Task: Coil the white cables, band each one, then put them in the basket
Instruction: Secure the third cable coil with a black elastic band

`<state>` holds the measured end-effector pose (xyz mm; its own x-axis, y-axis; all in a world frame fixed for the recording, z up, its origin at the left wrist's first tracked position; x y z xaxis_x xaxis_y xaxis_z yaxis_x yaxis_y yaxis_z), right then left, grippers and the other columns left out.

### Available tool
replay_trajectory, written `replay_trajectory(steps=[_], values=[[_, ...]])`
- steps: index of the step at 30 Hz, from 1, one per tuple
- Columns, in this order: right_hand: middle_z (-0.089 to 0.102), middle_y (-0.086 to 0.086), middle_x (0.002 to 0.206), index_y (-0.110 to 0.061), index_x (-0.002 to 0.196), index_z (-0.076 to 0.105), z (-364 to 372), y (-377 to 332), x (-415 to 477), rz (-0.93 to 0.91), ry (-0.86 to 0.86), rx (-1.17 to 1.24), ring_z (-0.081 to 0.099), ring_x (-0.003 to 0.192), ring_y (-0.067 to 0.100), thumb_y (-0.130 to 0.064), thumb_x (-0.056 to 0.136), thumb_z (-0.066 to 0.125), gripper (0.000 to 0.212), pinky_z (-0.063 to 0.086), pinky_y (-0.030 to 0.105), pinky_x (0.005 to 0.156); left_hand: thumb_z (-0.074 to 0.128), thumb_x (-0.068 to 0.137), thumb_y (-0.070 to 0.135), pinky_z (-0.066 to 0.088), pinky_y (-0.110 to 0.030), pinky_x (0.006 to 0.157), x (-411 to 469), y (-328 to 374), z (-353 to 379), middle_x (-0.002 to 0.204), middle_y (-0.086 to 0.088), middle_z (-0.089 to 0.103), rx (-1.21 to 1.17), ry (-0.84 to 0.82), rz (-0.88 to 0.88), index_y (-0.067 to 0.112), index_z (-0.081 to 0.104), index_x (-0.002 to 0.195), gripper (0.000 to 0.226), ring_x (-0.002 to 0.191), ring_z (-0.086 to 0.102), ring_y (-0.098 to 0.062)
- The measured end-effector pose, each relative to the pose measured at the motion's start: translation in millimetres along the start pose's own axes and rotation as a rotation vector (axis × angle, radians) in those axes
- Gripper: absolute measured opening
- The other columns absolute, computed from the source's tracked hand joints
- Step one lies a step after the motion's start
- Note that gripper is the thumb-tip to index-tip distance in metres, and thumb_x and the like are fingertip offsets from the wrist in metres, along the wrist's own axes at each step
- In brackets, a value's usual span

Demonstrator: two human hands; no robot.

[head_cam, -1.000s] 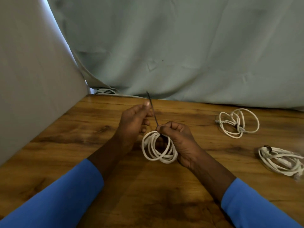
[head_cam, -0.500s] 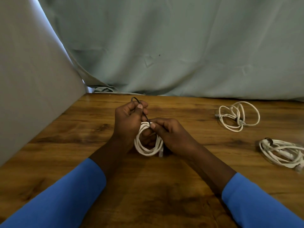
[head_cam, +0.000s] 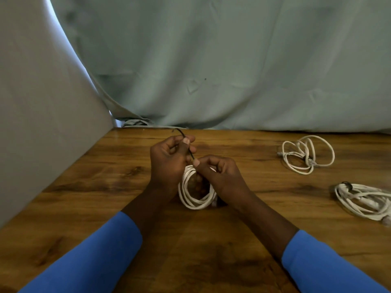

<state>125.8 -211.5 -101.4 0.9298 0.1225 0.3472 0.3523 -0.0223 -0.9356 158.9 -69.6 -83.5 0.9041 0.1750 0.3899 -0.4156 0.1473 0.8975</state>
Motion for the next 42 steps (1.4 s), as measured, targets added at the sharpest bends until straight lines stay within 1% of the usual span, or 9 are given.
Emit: replay_trajectory(steps=[5, 8, 12, 16, 20, 24, 29, 35, 42], values=[[0.066, 0.011, 0.065, -0.007, 0.077, 0.069, 5, -8, 1, -0.034, -0.038, 0.037, 0.063, 0.058, 0.019, -0.010, 0.098, 0.066, 0.021, 0.054, 0.029, 0.060, 0.056, 0.101, 0.000, 0.044, -0.019, 0.049, 4, 0, 2, 0.059, 0.002, 0.061, -0.028, -0.010, -0.092, 0.009, 0.072, 0.084, 0.025, 0.045, 0.047, -0.006], [0.074, 0.008, 0.081, -0.007, 0.104, 0.072, 8, -3, -8, -0.015, -0.118, -0.057, 0.065, 0.054, 0.008, -0.012, 0.099, 0.066, 0.010, 0.050, 0.019, 0.052, 0.058, 0.101, 0.001, 0.045, -0.021, 0.047, 4, -6, -4, 0.062, -0.002, 0.065, -0.060, 0.021, -0.148, 0.007, 0.073, 0.089, 0.020, 0.045, 0.050, -0.008], [0.078, 0.003, 0.100, -0.018, 0.124, 0.067, 0, 8, -9, -0.003, -0.086, -0.169, 0.070, 0.064, -0.002, -0.020, 0.097, 0.071, 0.028, 0.050, 0.012, 0.055, 0.056, 0.101, 0.003, 0.046, -0.023, 0.046, 7, -11, -6, 0.069, -0.005, 0.069, -0.142, -0.034, -0.191, 0.005, 0.072, 0.096, 0.016, 0.048, 0.052, -0.011], [0.079, 0.008, 0.092, -0.014, 0.112, 0.073, -8, 11, -1, 0.039, -0.023, -0.096, 0.076, 0.073, 0.018, -0.023, 0.095, 0.072, 0.019, 0.055, 0.026, 0.054, 0.056, 0.102, 0.004, 0.047, -0.022, 0.049, 15, -6, -10, 0.077, -0.008, 0.074, -0.129, -0.031, -0.162, 0.007, 0.072, 0.098, 0.017, 0.052, 0.057, -0.012], [0.079, 0.009, 0.092, -0.012, 0.109, 0.076, -7, 1, -1, -0.056, -0.018, -0.086, 0.077, 0.081, 0.025, -0.019, 0.098, 0.068, 0.015, 0.063, 0.040, 0.073, 0.063, 0.095, -0.003, 0.051, -0.027, 0.052, 14, -15, -13, 0.081, -0.010, 0.074, -0.128, -0.015, -0.264, 0.010, 0.064, 0.118, 0.026, 0.055, 0.061, -0.013], [0.078, 0.015, 0.091, -0.011, 0.113, 0.072, -15, -5, -4, -0.047, 0.060, 0.048, 0.075, 0.077, 0.027, -0.017, 0.099, 0.064, 0.017, 0.062, 0.048, 0.074, 0.075, 0.086, -0.002, 0.059, -0.034, 0.067, 12, -32, -12, 0.102, -0.015, 0.074, 0.025, -0.068, -0.339, 0.009, 0.059, 0.129, 0.048, 0.069, 0.073, -0.016], [0.078, 0.011, 0.103, -0.012, 0.121, 0.070, -27, -10, -2, -0.051, 0.154, 0.125, 0.075, 0.094, 0.026, -0.011, 0.102, 0.060, 0.022, 0.062, 0.041, 0.086, 0.074, 0.091, 0.007, 0.054, -0.065, 0.094, -2, -45, 12, 0.102, -0.020, 0.078, 0.126, -0.315, -0.365, 0.006, 0.076, 0.110, 0.019, 0.102, 0.072, -0.048], [0.074, 0.007, 0.073, -0.005, 0.105, 0.075, -18, -3, -4, 0.036, 0.068, 0.112, 0.067, 0.061, 0.014, -0.014, 0.102, 0.060, 0.018, 0.053, 0.025, 0.058, 0.074, 0.088, 0.000, 0.056, -0.029, 0.055, 11, -36, -9, 0.075, -0.015, 0.075, 0.106, -0.106, -0.297, 0.002, 0.077, 0.087, 0.004, 0.061, 0.069, -0.022], [0.075, 0.018, 0.076, 0.002, 0.102, 0.074, -4, -1, -3, 0.066, 0.002, 0.186, 0.070, 0.062, 0.017, -0.014, 0.089, 0.076, 0.021, 0.053, 0.021, 0.055, 0.072, 0.093, 0.004, 0.049, -0.020, 0.051, 22, -5, -18, 0.069, -0.008, 0.070, 0.196, -0.039, -0.029, -0.002, 0.072, 0.088, 0.008, 0.051, 0.059, -0.006]])
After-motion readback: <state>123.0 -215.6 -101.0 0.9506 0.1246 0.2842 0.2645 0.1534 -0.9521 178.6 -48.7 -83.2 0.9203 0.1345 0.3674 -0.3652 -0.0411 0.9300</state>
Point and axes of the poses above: each hand's wrist, its own x-axis towards the middle knuckle, its own z-axis out of the palm, y = z × x, the point moved 9 cm from there along x, towards the middle knuckle
